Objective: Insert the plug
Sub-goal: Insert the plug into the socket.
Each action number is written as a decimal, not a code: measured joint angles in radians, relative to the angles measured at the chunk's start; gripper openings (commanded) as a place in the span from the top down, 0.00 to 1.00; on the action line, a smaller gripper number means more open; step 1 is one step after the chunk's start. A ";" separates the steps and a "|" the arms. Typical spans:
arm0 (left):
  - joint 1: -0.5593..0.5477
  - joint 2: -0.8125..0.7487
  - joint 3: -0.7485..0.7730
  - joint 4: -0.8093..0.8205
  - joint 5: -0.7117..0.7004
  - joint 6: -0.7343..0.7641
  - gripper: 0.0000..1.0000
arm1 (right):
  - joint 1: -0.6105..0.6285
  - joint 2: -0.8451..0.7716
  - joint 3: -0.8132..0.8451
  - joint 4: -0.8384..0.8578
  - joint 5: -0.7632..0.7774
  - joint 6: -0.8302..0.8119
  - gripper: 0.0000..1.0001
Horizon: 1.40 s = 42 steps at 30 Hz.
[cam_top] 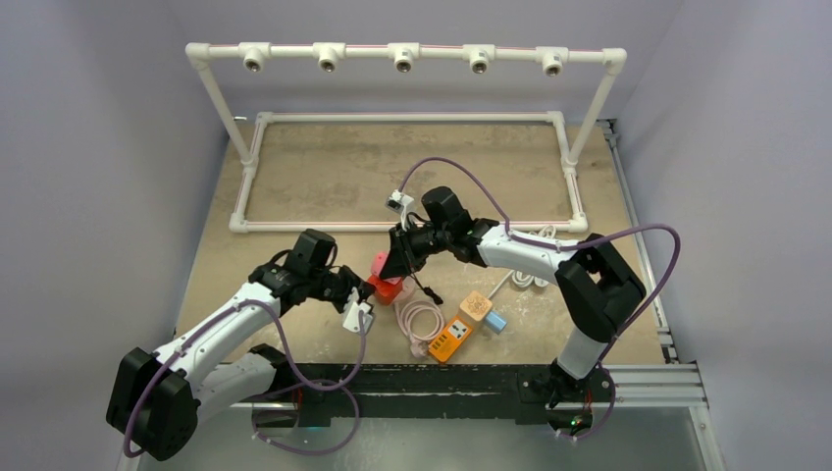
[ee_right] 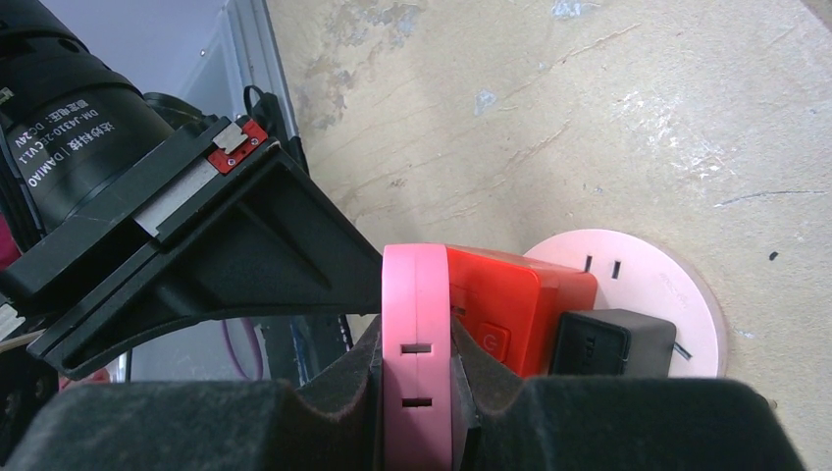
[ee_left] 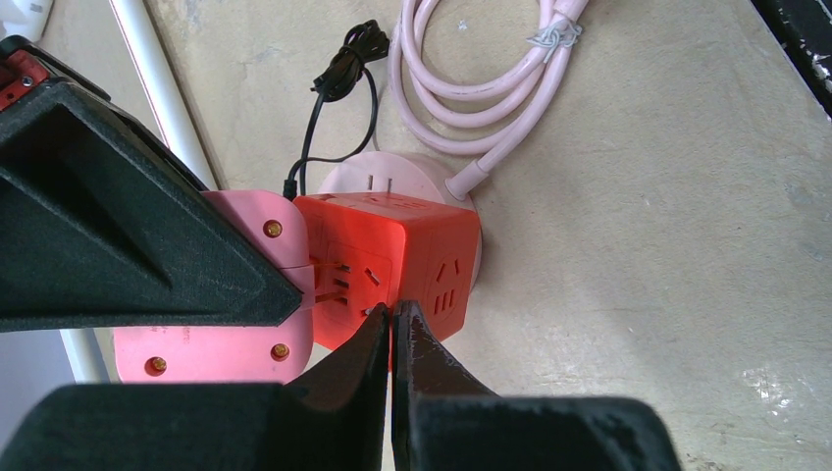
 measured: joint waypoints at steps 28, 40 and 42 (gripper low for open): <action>-0.010 0.000 0.002 0.003 -0.013 -0.009 1.00 | 0.001 0.000 0.000 0.003 0.003 0.014 1.00; -0.010 -0.001 0.002 0.004 -0.014 -0.016 1.00 | 0.001 0.003 0.000 0.006 0.003 0.020 1.00; -0.010 -0.001 0.002 0.004 -0.014 -0.017 1.00 | 0.001 0.003 0.000 0.008 0.003 0.021 1.00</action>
